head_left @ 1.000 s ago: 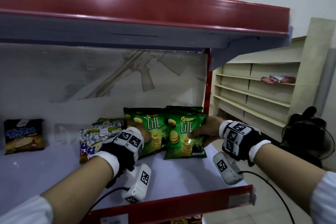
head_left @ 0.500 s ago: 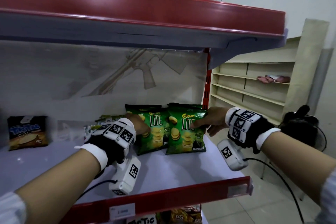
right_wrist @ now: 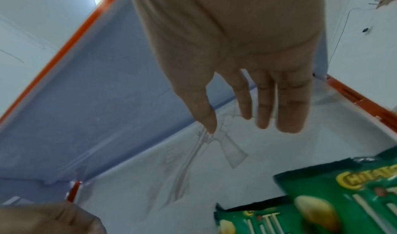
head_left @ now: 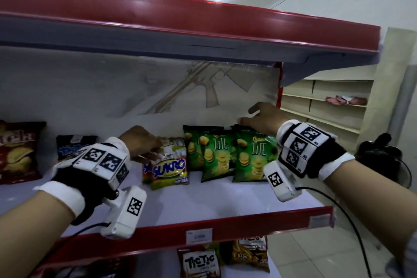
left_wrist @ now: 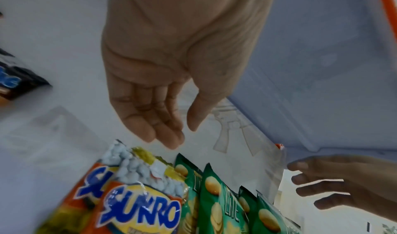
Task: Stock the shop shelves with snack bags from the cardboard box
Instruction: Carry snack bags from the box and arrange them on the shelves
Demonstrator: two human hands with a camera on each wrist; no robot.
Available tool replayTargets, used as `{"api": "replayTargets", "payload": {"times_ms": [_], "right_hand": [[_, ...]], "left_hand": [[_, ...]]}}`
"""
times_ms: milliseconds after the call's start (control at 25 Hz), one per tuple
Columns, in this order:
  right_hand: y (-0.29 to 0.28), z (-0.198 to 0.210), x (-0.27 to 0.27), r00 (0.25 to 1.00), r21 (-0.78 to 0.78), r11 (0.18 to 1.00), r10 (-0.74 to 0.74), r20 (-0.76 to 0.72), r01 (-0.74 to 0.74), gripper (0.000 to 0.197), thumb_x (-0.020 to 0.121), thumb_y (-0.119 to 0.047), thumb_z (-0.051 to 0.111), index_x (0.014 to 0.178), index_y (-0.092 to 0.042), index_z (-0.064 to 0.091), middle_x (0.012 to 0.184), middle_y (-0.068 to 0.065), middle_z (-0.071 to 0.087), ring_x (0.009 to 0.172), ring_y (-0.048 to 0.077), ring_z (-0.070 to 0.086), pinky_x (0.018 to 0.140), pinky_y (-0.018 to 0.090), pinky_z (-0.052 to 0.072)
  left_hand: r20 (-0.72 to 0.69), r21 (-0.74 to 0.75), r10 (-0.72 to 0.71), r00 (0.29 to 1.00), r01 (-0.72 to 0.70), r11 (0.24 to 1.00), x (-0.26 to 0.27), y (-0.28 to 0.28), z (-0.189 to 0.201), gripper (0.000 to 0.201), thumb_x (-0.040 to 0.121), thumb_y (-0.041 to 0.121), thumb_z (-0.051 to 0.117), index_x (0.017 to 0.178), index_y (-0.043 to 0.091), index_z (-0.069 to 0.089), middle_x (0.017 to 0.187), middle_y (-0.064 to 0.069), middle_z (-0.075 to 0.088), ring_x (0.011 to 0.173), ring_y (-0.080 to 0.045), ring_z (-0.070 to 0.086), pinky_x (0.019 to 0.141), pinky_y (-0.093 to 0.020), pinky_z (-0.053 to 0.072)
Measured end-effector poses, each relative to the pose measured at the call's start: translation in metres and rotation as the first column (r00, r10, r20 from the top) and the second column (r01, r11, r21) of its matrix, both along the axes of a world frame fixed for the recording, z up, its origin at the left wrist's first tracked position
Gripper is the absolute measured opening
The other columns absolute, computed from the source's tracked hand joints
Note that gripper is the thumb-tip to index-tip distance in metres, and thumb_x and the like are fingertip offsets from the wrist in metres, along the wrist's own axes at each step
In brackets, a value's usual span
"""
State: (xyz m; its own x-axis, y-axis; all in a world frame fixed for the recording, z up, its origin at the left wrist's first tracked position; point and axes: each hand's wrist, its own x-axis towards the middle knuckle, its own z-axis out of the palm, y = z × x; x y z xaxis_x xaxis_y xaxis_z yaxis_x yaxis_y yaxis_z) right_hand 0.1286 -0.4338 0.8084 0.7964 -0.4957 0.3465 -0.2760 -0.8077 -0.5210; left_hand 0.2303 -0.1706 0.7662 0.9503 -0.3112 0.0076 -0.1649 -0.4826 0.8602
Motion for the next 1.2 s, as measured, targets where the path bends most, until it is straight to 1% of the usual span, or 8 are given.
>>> {"api": "replayTargets", "payload": {"times_ms": [120, 240, 400, 600, 760, 880, 1040, 1200], "right_hand": [[0.046, -0.013, -0.002, 0.976, 0.131, 0.987, 0.062, 0.211, -0.091, 0.015, 0.082, -0.029, 0.070, 0.089, -0.017, 0.065, 0.084, 0.006, 0.066, 0.080, 0.024, 0.061, 0.073, 0.029, 0.048], [0.094, -0.038, -0.012, 0.937, 0.103, 0.981, 0.123, 0.327, -0.165, 0.004, 0.084, -0.018, 0.064, 0.081, -0.015, 0.067, 0.062, -0.001, 0.057, 0.063, 0.016, 0.053, 0.059, 0.021, 0.041], [0.148, -0.079, -0.031, 0.864, 0.064, 0.975, 0.156, 0.479, -0.212, 0.009, 0.083, -0.009, 0.064, 0.078, -0.017, 0.065, 0.064, 0.000, 0.061, 0.061, 0.012, 0.053, 0.055, 0.013, 0.040], [0.190, -0.143, -0.056, 0.821, 0.086, 0.940, 0.242, 0.517, -0.331, 0.004, 0.087, -0.012, 0.065, 0.083, -0.012, 0.064, 0.067, 0.003, 0.060, 0.059, 0.008, 0.052, 0.056, 0.021, 0.043], [0.202, -0.197, -0.070, 0.795, 0.112, 0.910, 0.282, 0.537, -0.399, 0.005, 0.087, -0.013, 0.065, 0.083, -0.015, 0.064, 0.067, -0.002, 0.059, 0.058, 0.004, 0.052, 0.058, 0.015, 0.041], [0.202, -0.254, -0.084, 0.819, 0.205, 0.876, 0.293, 0.494, -0.437, 0.004, 0.088, -0.015, 0.064, 0.084, -0.017, 0.063, 0.068, -0.005, 0.060, 0.061, 0.005, 0.055, 0.058, 0.017, 0.044], [0.199, -0.350, -0.110, 0.891, 0.394, 0.807, 0.336, 0.307, -0.440, 0.009, 0.088, -0.012, 0.063, 0.089, -0.021, 0.062, 0.071, -0.001, 0.060, 0.064, 0.004, 0.055, 0.061, 0.017, 0.045], [0.201, -0.429, -0.134, 0.907, 0.533, 0.761, 0.420, 0.031, -0.371, 0.017, 0.087, -0.011, 0.063, 0.103, -0.016, 0.061, 0.070, -0.006, 0.053, 0.062, 0.004, 0.051, 0.062, 0.014, 0.043]], "left_hand": [[0.077, 0.016, 0.006, 0.997, -0.007, 1.000, -0.010, 0.043, -0.009, 0.023, 0.093, 0.022, 0.058, 0.076, 0.008, 0.062, 0.071, -0.001, 0.066, 0.050, -0.015, 0.055, 0.048, -0.021, 0.045], [0.116, -0.021, 0.016, 0.993, -0.014, 1.000, -0.023, 0.080, -0.020, 0.023, 0.092, 0.023, 0.059, 0.075, 0.009, 0.064, 0.067, -0.002, 0.062, 0.049, -0.017, 0.043, 0.047, -0.022, 0.037], [0.194, -0.141, 0.039, 0.980, -0.011, 0.990, -0.048, 0.112, -0.051, 0.023, 0.090, 0.029, 0.062, 0.071, 0.016, 0.063, 0.057, 0.000, 0.059, 0.032, -0.004, 0.041, 0.035, -0.015, 0.033], [0.216, -0.249, 0.033, 0.976, 0.023, 0.968, -0.084, 0.123, -0.107, 0.020, 0.090, 0.026, 0.061, 0.075, 0.014, 0.063, 0.054, -0.002, 0.059, 0.041, -0.002, 0.050, 0.050, -0.024, 0.037], [0.173, -0.331, 0.001, 0.985, 0.057, 0.942, -0.110, 0.125, -0.164, 0.014, 0.090, 0.014, 0.061, 0.078, 0.007, 0.063, 0.054, -0.003, 0.058, 0.038, 0.000, 0.046, 0.045, -0.018, 0.040], [0.024, -0.353, -0.055, 0.998, 0.060, 0.934, -0.129, 0.123, -0.220, 0.013, 0.091, 0.013, 0.059, 0.080, 0.008, 0.062, 0.052, 0.001, 0.059, 0.038, -0.004, 0.046, 0.041, -0.016, 0.041], [-0.177, -0.231, -0.062, 0.982, 0.020, 0.973, -0.155, 0.115, -0.315, 0.012, 0.090, 0.006, 0.058, 0.080, 0.008, 0.062, 0.064, -0.003, 0.062, 0.054, -0.015, 0.056, 0.050, -0.020, 0.047], [-0.403, -0.111, 0.002, 0.915, -0.052, 0.992, -0.179, 0.118, -0.400, 0.021, 0.091, -0.003, 0.055, 0.075, 0.011, 0.060, 0.067, -0.008, 0.060, 0.044, -0.015, 0.052, 0.044, -0.021, 0.046]]}}
